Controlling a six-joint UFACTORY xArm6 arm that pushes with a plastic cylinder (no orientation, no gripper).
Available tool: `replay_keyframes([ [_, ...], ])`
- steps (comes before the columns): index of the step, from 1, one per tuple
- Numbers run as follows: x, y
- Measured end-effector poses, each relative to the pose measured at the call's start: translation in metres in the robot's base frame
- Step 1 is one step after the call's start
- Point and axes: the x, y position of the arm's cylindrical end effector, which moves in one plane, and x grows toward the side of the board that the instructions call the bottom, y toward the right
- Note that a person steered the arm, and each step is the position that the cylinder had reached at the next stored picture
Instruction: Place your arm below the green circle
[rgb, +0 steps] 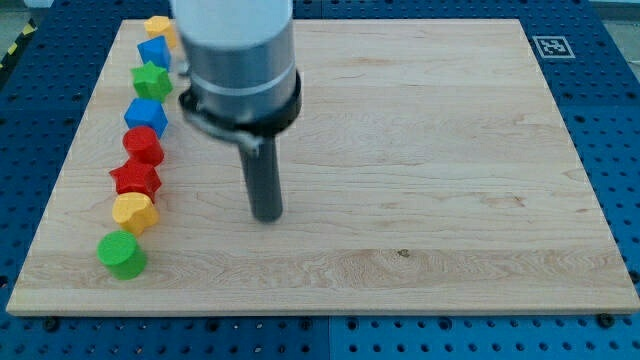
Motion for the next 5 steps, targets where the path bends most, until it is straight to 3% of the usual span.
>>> replay_keyframes([
  [1,0.05,-0.015],
  [2,0.07,-0.042],
  [5,0.071,-0.06],
])
